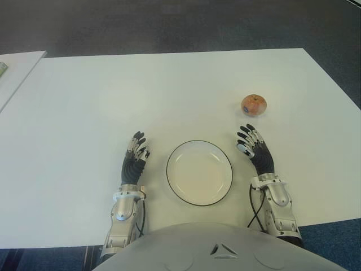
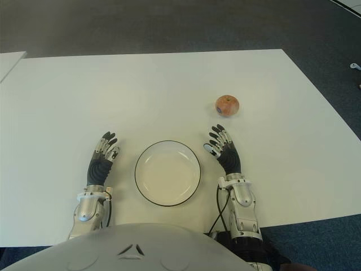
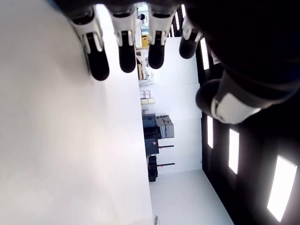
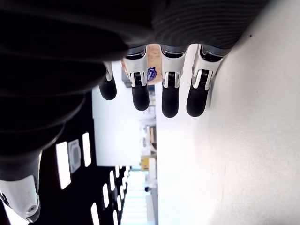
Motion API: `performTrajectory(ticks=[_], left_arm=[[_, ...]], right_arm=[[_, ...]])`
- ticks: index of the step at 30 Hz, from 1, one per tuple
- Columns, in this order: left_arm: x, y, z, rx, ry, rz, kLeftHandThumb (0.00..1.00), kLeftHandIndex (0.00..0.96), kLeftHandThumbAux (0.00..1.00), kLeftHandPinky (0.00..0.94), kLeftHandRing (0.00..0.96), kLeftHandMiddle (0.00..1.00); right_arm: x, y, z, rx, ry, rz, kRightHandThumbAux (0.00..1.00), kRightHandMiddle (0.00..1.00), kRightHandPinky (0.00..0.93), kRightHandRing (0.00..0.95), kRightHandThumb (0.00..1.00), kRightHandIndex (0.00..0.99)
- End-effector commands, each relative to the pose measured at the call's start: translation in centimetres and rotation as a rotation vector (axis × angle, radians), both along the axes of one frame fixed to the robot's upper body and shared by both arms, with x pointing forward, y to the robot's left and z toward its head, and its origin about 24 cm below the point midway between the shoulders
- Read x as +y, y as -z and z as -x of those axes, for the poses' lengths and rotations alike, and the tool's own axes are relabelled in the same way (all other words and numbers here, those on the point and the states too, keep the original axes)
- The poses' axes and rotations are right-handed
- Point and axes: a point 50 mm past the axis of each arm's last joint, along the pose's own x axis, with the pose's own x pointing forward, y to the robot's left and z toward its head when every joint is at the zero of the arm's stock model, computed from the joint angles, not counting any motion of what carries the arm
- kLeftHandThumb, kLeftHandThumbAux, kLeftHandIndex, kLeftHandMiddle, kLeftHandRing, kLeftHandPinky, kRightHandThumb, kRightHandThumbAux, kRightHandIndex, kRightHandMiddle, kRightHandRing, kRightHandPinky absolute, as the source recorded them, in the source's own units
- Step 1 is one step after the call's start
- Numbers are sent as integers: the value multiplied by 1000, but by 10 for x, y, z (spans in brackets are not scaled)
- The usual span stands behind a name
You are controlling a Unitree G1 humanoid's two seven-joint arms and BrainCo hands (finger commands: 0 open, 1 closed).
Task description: Put the apples into the plate.
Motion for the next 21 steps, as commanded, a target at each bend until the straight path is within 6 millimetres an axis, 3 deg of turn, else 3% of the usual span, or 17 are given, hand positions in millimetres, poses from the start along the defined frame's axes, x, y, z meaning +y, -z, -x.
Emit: performTrajectory(ticks=[1, 21], left_arm=[[0, 24, 20, 190, -7, -3, 48, 59, 525, 182, 124, 114], [1, 24, 20, 183, -12, 20, 53, 71, 534, 199, 137, 120]], right_arm=[[0, 37, 29, 249, 20, -22, 621, 145, 165, 150, 155, 26], [0, 36, 30, 243, 17, -21, 630, 140, 167, 150, 158, 22]])
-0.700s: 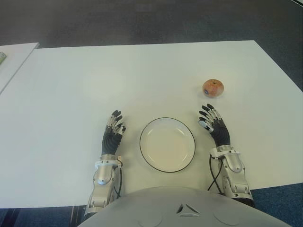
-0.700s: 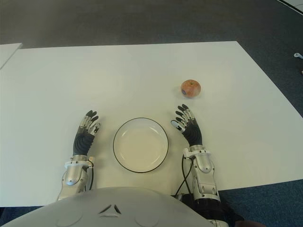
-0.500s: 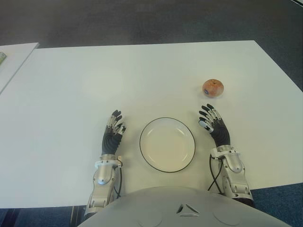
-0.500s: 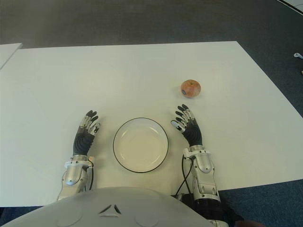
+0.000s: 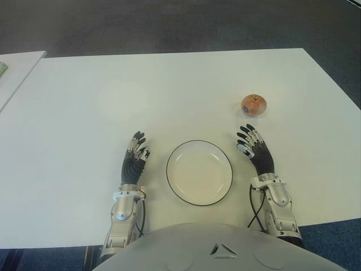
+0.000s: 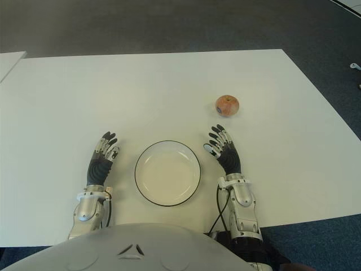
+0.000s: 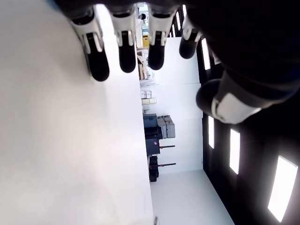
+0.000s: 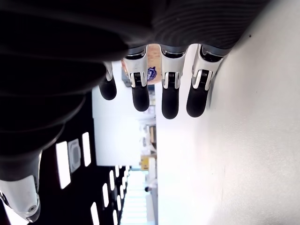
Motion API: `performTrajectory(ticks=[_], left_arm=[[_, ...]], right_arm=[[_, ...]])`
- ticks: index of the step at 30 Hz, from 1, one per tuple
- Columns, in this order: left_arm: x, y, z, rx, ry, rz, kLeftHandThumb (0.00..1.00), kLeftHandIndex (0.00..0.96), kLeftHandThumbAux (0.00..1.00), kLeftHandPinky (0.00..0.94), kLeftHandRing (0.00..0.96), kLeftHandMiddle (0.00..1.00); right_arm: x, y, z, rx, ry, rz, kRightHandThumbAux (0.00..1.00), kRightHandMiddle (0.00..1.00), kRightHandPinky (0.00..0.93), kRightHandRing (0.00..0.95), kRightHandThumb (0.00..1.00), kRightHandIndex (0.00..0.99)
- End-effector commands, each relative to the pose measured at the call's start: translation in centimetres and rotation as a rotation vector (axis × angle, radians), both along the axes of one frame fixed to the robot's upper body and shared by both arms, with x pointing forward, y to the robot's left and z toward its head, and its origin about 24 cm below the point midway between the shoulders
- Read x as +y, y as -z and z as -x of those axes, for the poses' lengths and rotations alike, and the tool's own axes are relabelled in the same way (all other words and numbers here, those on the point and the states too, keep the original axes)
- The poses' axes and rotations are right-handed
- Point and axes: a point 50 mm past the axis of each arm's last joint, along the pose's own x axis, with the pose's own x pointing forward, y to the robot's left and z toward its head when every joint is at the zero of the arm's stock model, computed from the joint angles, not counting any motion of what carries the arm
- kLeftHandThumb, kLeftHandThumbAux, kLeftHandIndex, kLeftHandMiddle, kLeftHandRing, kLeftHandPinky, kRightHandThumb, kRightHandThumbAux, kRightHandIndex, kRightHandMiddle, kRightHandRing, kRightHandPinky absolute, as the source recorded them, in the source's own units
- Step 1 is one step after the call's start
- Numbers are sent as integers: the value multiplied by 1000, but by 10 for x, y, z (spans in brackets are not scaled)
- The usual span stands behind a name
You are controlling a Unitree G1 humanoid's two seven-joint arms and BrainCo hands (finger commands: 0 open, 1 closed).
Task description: Put the apples into the plate.
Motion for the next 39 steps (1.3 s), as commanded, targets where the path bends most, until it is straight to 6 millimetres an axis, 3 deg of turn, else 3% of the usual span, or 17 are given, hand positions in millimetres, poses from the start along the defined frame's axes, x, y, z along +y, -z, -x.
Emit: performTrajectory(ticks=[1, 9, 13, 15, 17, 20, 24, 29, 33, 39], left_arm=[[0, 25, 20, 179, -9, 15, 54, 71, 535, 200, 138, 120], [-1, 26, 20, 176, -7, 14, 65, 60, 558, 178, 124, 108], [-2, 25, 19, 171, -1, 15, 70, 55, 565, 165, 117, 104], [-1, 26, 18, 173, 2, 19, 66, 54, 559, 168, 118, 103], [-1, 26, 16, 174, 3, 21, 63, 55, 555, 171, 119, 104], [-1, 27, 15, 173, 4, 28, 63, 63, 549, 183, 123, 109], [-2, 28, 13, 159, 13, 32, 70, 67, 539, 186, 124, 111], [-3, 29, 11, 151, 20, 30, 76, 68, 529, 186, 126, 111], [-4, 31, 8, 150, 31, 22, 75, 61, 516, 173, 117, 102], [-4, 32, 5, 153, 35, 7, 71, 49, 512, 162, 106, 90]], right_arm=[[0, 36, 29, 243, 19, -22, 630, 139, 166, 149, 158, 22], [-1, 35, 30, 237, 18, -27, 633, 131, 151, 134, 160, 20], [6, 1, 26, 105, 6, 17, 639, 123, 160, 128, 184, 17], [1, -24, 22, -33, -4, 144, 640, 121, 176, 130, 241, 24], [-2, -34, 21, -104, -8, 231, 640, 121, 182, 131, 275, 28], [-4, -73, 10, -368, -4, 537, 623, 124, 173, 131, 328, 43], [-11, -101, -5, -587, 25, 771, 587, 113, 151, 115, 373, 60], [-18, -112, -17, -700, 41, 923, 558, 108, 163, 114, 394, 72], [-32, -125, -34, -770, 37, 1177, 537, 103, 150, 115, 383, 74], [-30, -129, -64, -782, 7, 1421, 512, 95, 106, 94, 395, 84]])
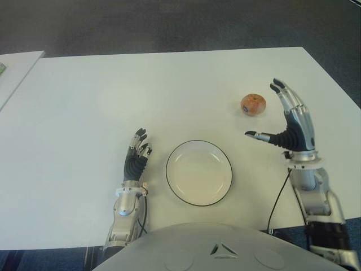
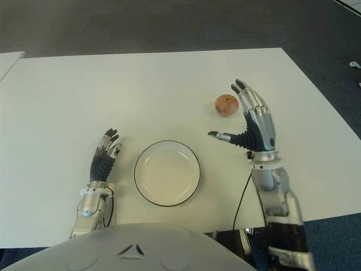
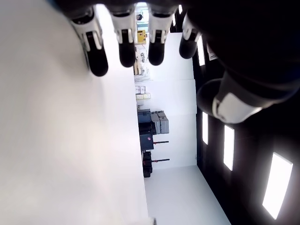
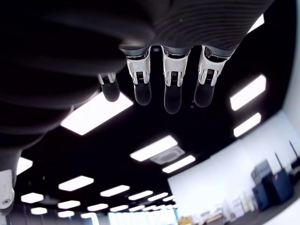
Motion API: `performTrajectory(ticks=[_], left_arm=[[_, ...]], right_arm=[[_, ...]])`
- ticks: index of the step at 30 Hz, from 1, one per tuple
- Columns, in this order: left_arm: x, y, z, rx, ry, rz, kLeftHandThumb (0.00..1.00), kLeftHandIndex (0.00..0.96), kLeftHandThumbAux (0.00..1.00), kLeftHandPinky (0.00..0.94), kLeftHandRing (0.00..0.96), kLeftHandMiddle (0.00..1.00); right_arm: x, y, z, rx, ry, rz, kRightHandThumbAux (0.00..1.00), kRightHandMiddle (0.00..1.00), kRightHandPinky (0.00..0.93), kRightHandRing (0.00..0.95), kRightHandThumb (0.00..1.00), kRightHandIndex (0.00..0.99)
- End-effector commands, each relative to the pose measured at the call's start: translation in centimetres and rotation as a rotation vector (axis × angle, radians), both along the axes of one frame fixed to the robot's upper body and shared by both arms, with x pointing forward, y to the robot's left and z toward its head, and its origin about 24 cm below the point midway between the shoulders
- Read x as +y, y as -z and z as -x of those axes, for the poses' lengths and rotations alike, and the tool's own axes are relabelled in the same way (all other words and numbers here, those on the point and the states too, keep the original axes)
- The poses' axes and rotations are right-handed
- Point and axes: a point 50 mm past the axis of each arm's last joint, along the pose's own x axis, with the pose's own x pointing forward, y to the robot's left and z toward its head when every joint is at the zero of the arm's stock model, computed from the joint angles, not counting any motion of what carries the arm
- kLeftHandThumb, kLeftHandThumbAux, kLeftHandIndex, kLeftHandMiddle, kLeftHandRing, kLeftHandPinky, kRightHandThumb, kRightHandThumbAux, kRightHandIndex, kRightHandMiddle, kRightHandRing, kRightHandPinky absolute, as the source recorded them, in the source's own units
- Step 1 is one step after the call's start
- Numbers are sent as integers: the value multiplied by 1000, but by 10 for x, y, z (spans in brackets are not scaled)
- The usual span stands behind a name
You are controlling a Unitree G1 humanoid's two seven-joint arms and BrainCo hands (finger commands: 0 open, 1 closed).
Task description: Put the apples into the plate.
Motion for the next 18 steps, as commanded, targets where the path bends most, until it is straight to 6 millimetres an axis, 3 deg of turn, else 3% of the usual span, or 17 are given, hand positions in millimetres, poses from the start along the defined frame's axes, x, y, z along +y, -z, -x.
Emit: performTrajectory(ticks=[1, 8, 18], left_arm=[[0, 29, 18, 193, 12, -8, 71, 48, 513, 163, 107, 90], [1, 31, 16, 193, 2, -17, 67, 48, 504, 170, 113, 98], [2, 32, 16, 192, -8, -13, 76, 45, 522, 155, 100, 90]], right_arm=[[1, 3, -23, 9, 54, 187, 509, 92, 97, 88, 402, 86], [7, 21, -65, 67, 128, 352, 461, 71, 57, 49, 463, 93], [-4, 42, -89, 193, 156, 420, 346, 10, 1, 1, 406, 43]])
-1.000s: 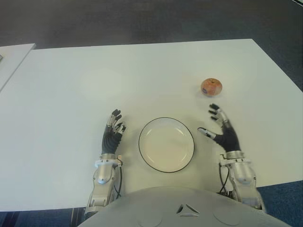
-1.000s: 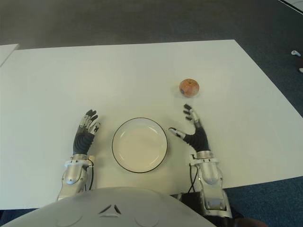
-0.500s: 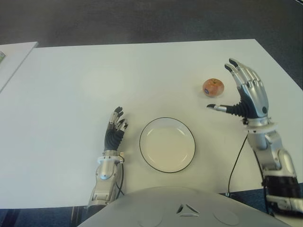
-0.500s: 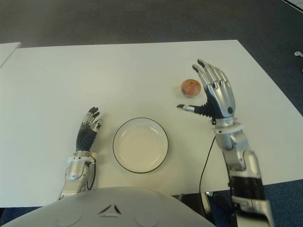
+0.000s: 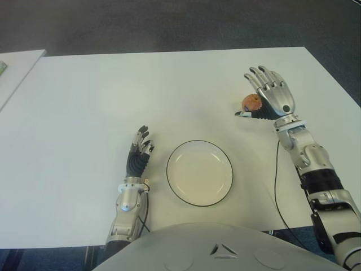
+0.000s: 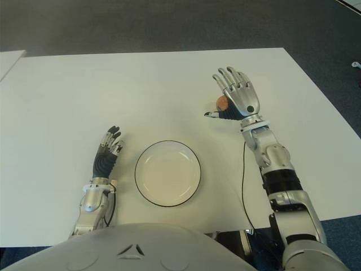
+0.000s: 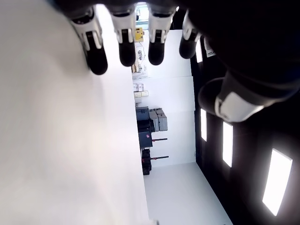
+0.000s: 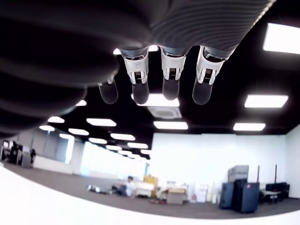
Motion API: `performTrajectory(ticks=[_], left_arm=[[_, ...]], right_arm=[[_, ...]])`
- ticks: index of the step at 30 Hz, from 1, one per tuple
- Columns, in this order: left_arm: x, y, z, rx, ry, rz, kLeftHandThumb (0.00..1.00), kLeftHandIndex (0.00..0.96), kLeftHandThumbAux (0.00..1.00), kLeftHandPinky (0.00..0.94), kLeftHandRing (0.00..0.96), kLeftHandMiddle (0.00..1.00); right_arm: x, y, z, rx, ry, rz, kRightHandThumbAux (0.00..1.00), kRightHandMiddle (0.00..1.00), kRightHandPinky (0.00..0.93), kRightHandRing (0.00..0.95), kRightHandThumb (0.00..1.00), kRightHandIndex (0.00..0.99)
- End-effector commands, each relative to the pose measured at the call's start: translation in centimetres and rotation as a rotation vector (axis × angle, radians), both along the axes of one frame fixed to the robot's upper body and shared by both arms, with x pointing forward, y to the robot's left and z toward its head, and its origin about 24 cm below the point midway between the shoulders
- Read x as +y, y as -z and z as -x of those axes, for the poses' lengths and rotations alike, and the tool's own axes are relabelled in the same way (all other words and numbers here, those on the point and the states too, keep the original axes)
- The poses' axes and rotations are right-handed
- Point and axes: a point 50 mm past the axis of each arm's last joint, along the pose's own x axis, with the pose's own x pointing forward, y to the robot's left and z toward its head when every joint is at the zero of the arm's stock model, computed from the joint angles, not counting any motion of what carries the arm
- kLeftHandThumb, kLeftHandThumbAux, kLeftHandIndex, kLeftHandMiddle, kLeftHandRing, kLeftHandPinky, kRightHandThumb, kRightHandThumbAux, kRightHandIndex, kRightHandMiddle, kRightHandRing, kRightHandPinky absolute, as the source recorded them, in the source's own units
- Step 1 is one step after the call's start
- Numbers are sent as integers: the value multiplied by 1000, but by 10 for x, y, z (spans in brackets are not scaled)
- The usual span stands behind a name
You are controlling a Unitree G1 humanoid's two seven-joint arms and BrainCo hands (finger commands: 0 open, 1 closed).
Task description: Put the apples into the plate.
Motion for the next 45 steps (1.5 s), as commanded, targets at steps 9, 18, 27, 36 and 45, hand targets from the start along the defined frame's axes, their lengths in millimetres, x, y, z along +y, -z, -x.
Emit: performTrajectory(ticks=[9, 18, 27, 36, 45], left_arm=[[5, 29, 25, 176, -22, -13, 68, 51, 504, 166, 101, 92], [6, 31, 25, 183, -21, -11, 71, 53, 488, 153, 95, 86], [8, 32, 28, 188, -27, 2, 76, 69, 506, 173, 108, 95], [10, 34, 29, 194, -26, 16, 80, 58, 516, 175, 110, 95], [9, 34, 29, 197, -23, 7, 74, 51, 516, 171, 106, 90]], right_arm=[[-7, 13, -21, 142, 53, 22, 286, 0, 0, 0, 331, 2], [-10, 24, -37, 244, 106, -3, 275, 0, 0, 0, 295, 0], [-11, 32, -41, 301, 145, -15, 299, 0, 0, 0, 273, 0], [-20, 37, -40, 334, 197, -7, 302, 0, 0, 0, 267, 0], [-25, 39, -40, 355, 222, -3, 306, 0, 0, 0, 273, 0]])
